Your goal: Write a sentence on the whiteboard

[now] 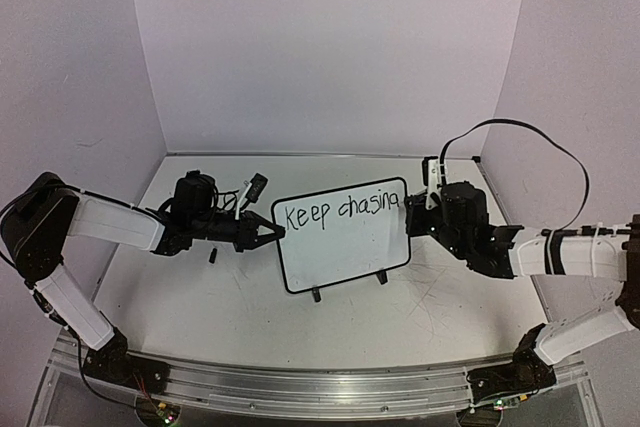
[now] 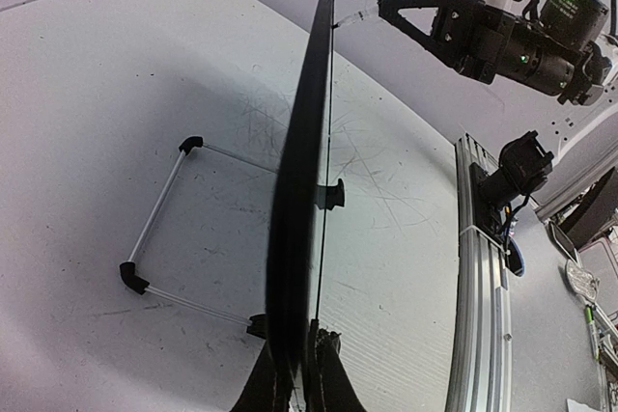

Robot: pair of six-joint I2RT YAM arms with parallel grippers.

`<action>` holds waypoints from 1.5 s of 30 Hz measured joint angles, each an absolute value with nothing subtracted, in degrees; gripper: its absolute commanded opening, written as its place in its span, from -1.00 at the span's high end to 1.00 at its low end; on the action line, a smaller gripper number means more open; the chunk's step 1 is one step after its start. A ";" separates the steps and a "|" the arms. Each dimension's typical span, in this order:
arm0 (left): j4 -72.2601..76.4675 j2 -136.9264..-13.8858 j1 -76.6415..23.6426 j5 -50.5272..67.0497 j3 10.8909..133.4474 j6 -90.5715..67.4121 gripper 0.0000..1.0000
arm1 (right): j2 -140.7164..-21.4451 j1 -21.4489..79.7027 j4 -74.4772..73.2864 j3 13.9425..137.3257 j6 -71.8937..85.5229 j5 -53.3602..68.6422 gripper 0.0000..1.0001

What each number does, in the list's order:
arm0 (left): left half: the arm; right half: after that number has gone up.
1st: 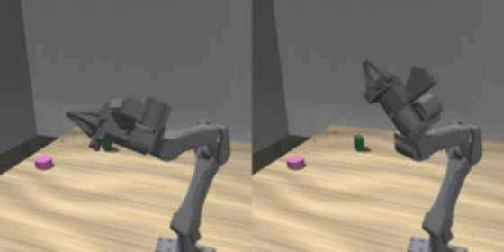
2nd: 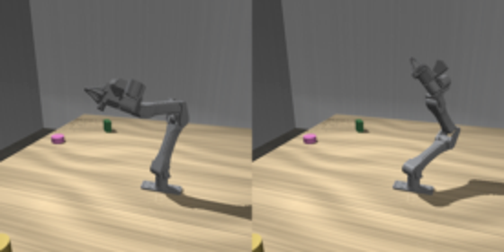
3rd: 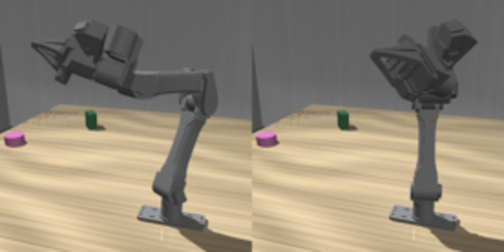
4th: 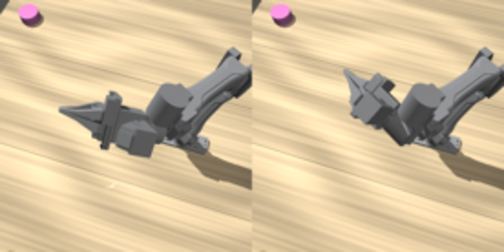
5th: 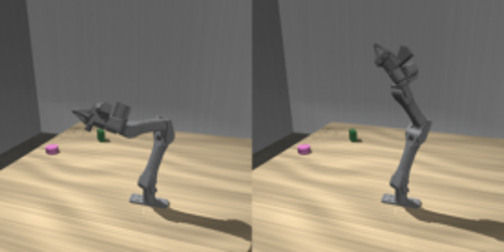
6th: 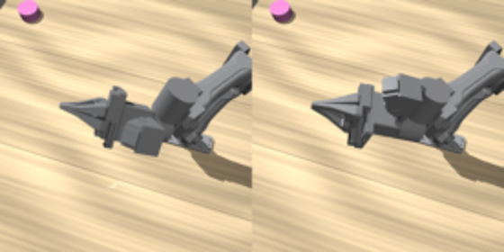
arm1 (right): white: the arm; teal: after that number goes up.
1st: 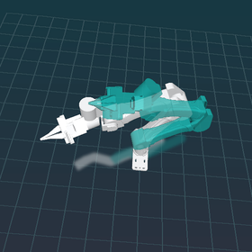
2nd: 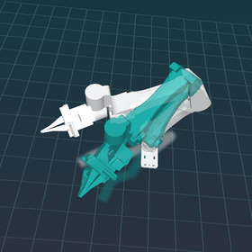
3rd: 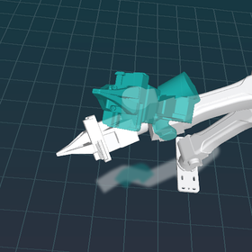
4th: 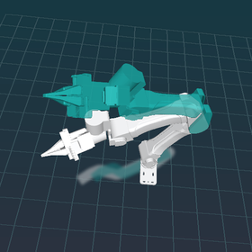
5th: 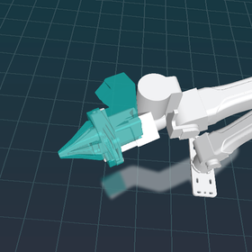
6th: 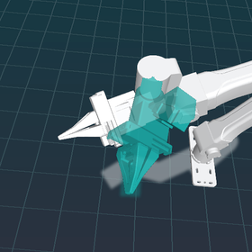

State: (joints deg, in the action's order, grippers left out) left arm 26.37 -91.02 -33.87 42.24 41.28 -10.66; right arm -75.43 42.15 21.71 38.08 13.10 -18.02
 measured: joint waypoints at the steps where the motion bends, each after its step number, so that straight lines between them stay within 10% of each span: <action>1: 26.37 -91.02 -33.87 42.24 41.28 -10.66 1.00 | -75.38 42.13 21.69 37.93 13.18 -17.96 1.00; 45: 26.44 -91.00 -34.09 40.88 41.28 -11.40 1.00 | -68.38 43.44 10.94 43.29 7.52 -10.27 1.00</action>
State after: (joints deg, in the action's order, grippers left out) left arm 26.44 -91.00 -34.09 40.88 41.28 -11.40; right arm -68.38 43.44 10.94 43.29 7.52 -10.27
